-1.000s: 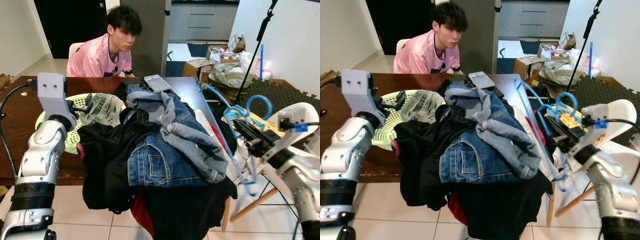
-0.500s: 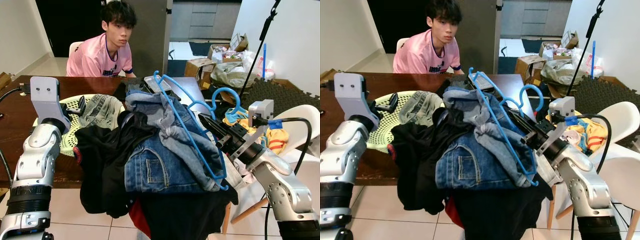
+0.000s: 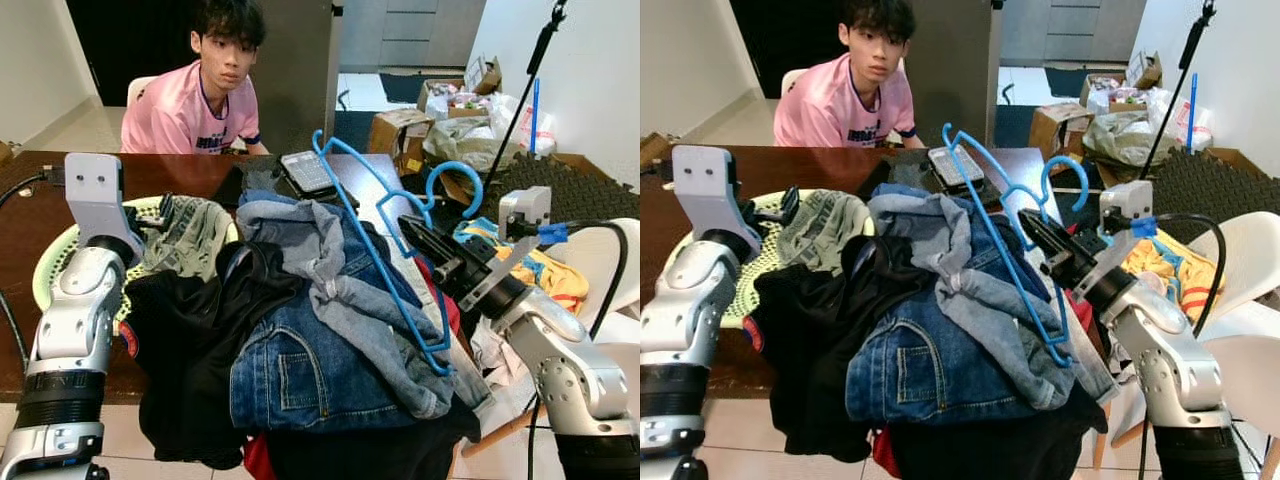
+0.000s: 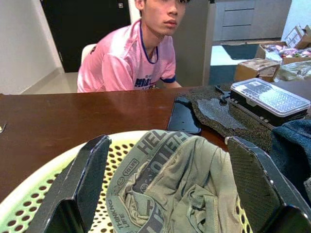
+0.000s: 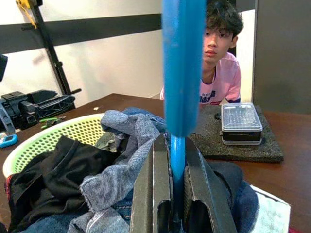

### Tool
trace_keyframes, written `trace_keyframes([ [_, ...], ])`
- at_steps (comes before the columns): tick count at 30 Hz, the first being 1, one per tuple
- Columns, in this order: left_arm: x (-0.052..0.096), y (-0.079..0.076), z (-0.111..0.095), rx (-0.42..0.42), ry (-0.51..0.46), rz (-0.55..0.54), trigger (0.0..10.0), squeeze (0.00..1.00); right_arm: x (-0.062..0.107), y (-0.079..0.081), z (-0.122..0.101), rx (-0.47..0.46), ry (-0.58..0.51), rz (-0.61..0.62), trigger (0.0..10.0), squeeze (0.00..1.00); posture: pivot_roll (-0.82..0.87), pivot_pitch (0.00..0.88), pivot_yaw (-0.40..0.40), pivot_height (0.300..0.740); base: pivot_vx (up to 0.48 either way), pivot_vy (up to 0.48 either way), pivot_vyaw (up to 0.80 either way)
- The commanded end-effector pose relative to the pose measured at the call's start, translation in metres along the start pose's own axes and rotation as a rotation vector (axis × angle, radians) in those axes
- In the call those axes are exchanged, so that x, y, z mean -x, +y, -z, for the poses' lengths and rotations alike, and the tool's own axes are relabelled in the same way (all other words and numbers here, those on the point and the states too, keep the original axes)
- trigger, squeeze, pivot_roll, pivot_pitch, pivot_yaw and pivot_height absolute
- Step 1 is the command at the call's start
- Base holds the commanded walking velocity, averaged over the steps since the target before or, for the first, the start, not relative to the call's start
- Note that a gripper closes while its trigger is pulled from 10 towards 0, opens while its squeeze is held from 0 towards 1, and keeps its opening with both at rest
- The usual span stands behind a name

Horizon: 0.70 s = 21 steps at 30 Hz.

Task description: Hang hanger

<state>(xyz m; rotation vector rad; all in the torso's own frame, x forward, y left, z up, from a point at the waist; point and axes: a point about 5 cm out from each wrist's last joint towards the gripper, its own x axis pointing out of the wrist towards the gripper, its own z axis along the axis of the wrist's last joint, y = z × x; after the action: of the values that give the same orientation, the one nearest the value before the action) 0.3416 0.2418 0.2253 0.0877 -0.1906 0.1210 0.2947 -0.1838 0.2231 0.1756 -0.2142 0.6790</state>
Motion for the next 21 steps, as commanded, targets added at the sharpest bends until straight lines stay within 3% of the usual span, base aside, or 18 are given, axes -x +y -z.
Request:
trace_keyframes([
  [1, 0.001, -0.003, -0.001, 0.002, -0.003, 0.001, 10.0, 0.0, -0.001, 0.002, -0.005, 0.007, -0.012, -0.008, 10.0, 0.0, 0.23, 0.0, -0.007, 0.74, 0.296, 0.0, 0.0],
  [3, 0.001, -0.003, 0.0, 0.001, -0.002, 0.003, 10.0, 0.0, -0.001, 0.003, -0.006, 0.01, -0.012, -0.016, 10.0, 0.0, 0.23, 0.0, -0.007, 0.74, 0.296, 0.0, 0.0],
  [10, 0.001, -0.006, -0.001, 0.003, -0.003, 0.016, 10.0, 0.0, -0.001, 0.005, -0.008, 0.003, -0.02, -0.032, 10.0, 0.0, 0.23, 0.0, -0.007, 0.74, 0.296, 0.0, 0.8],
  [21, -0.001, -0.013, -0.006, 0.028, -0.023, 0.064, 10.0, 0.0, -0.004, -0.005, -0.017, 0.03, -0.045, 0.061, 10.0, 0.0, 0.23, 0.0, -0.007, 0.74, 0.294, 0.0, 0.0],
])
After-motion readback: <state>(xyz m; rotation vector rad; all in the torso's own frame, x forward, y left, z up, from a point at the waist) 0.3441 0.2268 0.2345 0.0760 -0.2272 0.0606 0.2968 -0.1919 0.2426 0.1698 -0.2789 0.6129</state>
